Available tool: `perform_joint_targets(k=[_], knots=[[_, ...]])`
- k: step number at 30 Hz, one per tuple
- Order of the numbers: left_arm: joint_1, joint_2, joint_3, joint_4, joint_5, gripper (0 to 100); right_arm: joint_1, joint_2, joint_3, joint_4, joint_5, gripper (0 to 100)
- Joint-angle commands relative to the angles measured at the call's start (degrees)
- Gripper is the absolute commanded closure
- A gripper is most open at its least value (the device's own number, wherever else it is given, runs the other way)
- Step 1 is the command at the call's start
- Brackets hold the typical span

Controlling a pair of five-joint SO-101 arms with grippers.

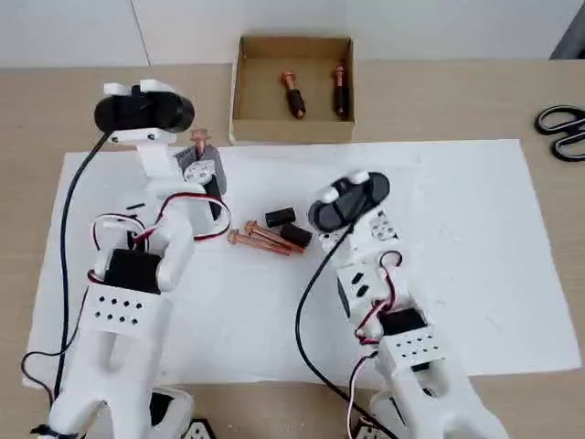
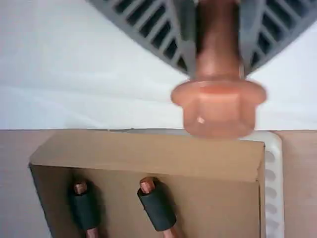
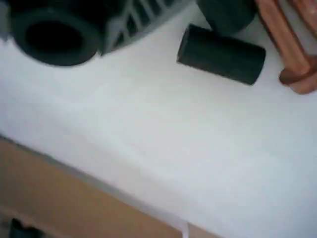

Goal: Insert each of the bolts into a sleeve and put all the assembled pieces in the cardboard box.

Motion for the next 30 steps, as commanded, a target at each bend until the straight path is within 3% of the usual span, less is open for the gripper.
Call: perform_joint_targets(k=[1, 9, 21, 25, 30], knots=[[-0.1, -2.3, 0.9, -4.1, 0.4, 99, -0.1, -2.6, 3.3, -10.5, -4.2, 99.4], [0.2, -2.3, 1.1, -4.2, 0.4, 99, -0.2, -15.7, 14.9, -13.3, -7.5, 99.4], [3.0, -1.9, 1.1, -4.3, 0.4, 99, -0.7, -48.0, 15.6, 18.6, -7.6, 99.4], [6.0, -1.9, 1.1, -4.4, 0.4, 99, -5.1, -58.6, 15.2, 32.7, -7.7, 99.4], [7.4, -1.9, 1.1, -4.8, 4.0, 99, -7.0, -57.7, 15.2, 33.5, -7.8, 99.4]])
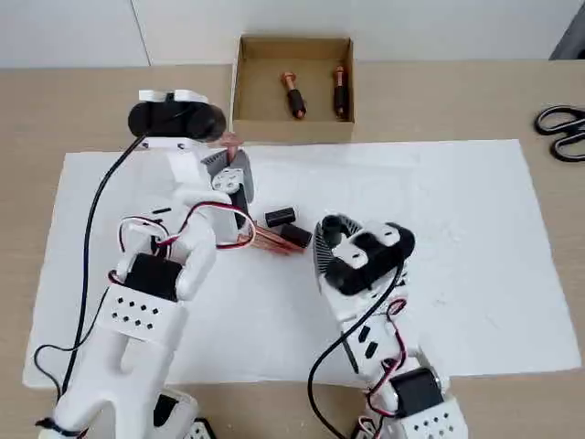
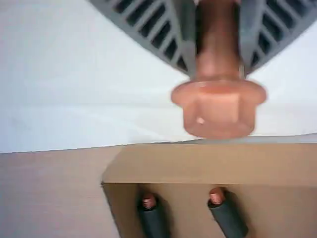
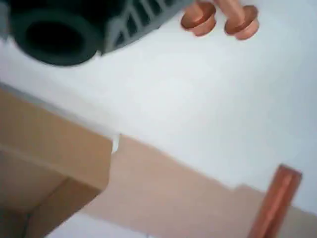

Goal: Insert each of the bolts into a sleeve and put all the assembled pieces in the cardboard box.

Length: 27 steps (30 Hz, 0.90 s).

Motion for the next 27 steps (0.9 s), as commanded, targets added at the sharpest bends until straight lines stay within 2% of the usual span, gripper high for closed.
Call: perform_joint_targets(k=[1, 5, 13, 27], knots=[[0.6, -2.0, -0.4, -2.7, 2.5, 99, -0.8, -1.3, 0.4, 0.1, -0.7, 99.4], [1.5, -2.2, 2.9, -5.2, 3.8, 99, -0.8, -1.3, 0.4, 0.4, -0.7, 99.4], [5.2, -2.2, 12.6, -21.1, 3.4, 99, -0.7, -1.3, 0.4, 0.7, -0.6, 99.4], [6.1, -1.9, 10.0, -22.2, 6.1, 99, -0.7, -0.7, 0.4, 0.7, -0.5, 99.4]])
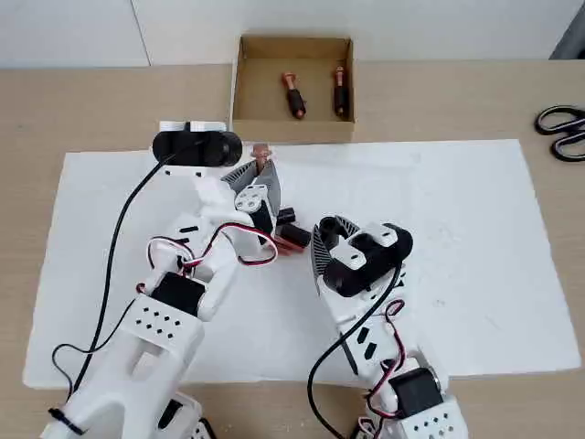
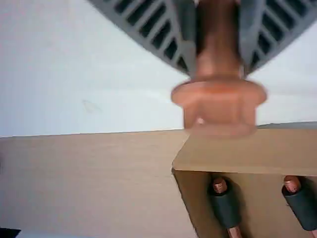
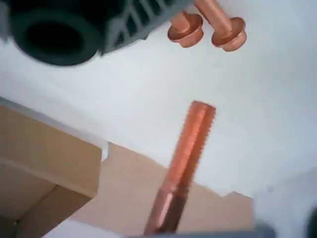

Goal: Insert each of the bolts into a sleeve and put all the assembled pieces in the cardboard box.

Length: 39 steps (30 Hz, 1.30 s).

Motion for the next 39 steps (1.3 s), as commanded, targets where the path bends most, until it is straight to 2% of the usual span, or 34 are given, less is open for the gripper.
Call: perform_joint_targets(k=[1, 7, 20, 23, 26, 29, 35, 39], knots=[[0.4, -1.9, -3.4, -1.8, 0.4, 99, 0.0, -0.7, 0.4, 0.4, -0.4, 99.4], [4.4, -1.9, -3.1, -7.3, 0.4, 99, 0.0, -0.7, 0.4, 0.7, -0.4, 99.4], [6.8, -2.8, -2.1, -7.7, -0.1, 99, 0.0, -0.7, 0.4, 2.3, -0.4, 99.4], [6.8, -6.8, -0.3, -6.8, -4.8, 99, 0.0, -0.7, 0.4, 2.3, -0.4, 99.4], [6.2, -11.0, 0.6, -0.6, -8.7, 99, 0.0, -0.7, 0.4, 2.3, -0.4, 99.4], [3.5, -11.9, -2.2, 11.8, -8.4, 99, 0.0, -0.7, 0.4, 2.3, -0.4, 99.4], [-6.3, -11.9, -12.2, 32.8, -8.6, 99, 0.0, -0.7, 0.4, 2.3, -0.4, 99.4], [-12.1, -11.8, -16.0, 40.1, -10.9, 99, 0.0, -0.7, 0.4, 2.3, -0.4, 99.4]])
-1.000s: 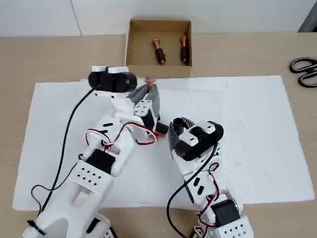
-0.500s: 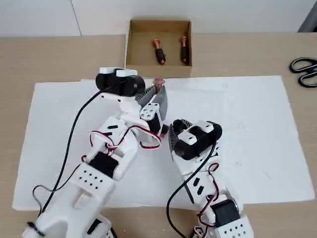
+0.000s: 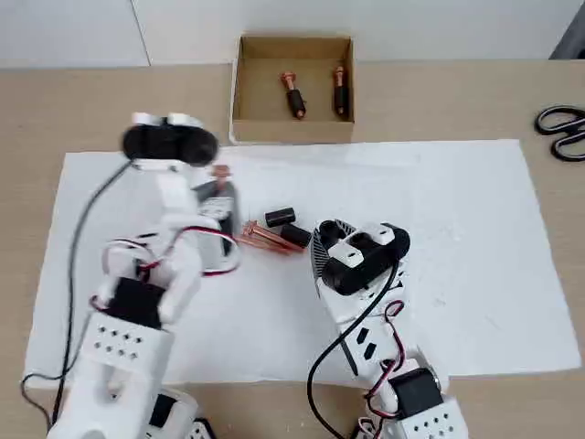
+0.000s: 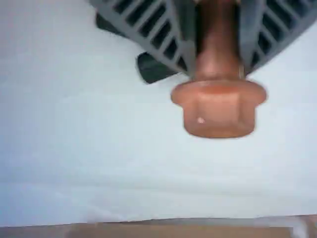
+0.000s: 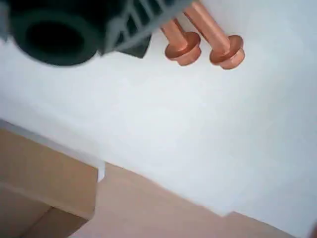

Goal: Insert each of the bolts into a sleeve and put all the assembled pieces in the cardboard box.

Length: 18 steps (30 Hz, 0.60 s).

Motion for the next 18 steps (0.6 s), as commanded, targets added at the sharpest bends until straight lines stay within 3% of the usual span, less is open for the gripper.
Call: perform_joint_targets(k=[1, 8, 18], knots=[[-3.9, -2.1, -4.7, 4.6, -4.1, 99, 0.0, -0.7, 0.4, 0.0, -0.4, 99.4], [-6.2, 3.9, -6.4, 10.0, -6.5, 99, 0.0, -0.7, 0.4, 0.0, -0.4, 99.4], [-11.3, 31.0, -24.1, 23.0, -6.3, 99, 0.0, -0.7, 0.4, 0.0, -0.4, 99.4]])
